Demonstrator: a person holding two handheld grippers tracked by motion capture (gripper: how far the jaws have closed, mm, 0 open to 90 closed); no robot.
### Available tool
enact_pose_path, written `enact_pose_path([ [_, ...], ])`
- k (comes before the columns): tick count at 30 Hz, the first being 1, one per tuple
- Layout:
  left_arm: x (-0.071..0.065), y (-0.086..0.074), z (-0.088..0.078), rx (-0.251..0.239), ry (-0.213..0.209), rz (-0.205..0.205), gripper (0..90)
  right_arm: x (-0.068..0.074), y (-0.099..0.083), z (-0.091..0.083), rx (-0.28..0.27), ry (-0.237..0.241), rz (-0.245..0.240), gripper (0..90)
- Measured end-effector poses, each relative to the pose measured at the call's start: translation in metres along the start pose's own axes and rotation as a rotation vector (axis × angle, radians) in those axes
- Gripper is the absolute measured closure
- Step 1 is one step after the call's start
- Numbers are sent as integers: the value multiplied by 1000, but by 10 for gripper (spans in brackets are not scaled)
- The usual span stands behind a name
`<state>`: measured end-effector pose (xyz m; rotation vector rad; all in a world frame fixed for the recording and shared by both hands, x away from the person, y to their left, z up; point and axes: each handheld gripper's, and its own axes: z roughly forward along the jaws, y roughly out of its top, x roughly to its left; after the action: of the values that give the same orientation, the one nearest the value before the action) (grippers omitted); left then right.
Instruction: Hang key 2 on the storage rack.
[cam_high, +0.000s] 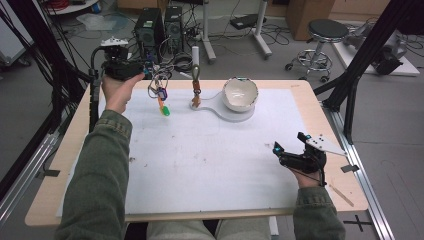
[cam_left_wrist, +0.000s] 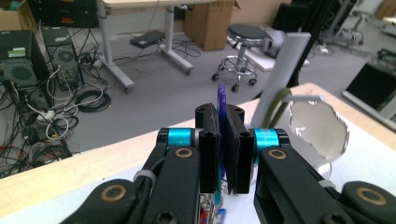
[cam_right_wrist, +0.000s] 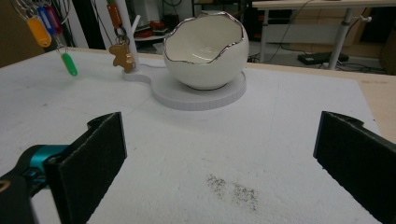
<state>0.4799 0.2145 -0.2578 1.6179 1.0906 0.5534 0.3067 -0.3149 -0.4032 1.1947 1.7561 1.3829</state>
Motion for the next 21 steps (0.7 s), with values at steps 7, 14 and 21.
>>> enact_pose_path([
  [7, 0, 5, 8, -33, 4, -27, 848, -1, 0, -1, -3, 2, 9, 16],
  [14, 3, 3, 20, -40, 29, -71, 849, 0, 0, -1, -5, 7, 8, 16],
  [21, -10, 9, 33, -47, 26, -41, 849, 1, 0, 1, -1, 13, 6, 16],
])
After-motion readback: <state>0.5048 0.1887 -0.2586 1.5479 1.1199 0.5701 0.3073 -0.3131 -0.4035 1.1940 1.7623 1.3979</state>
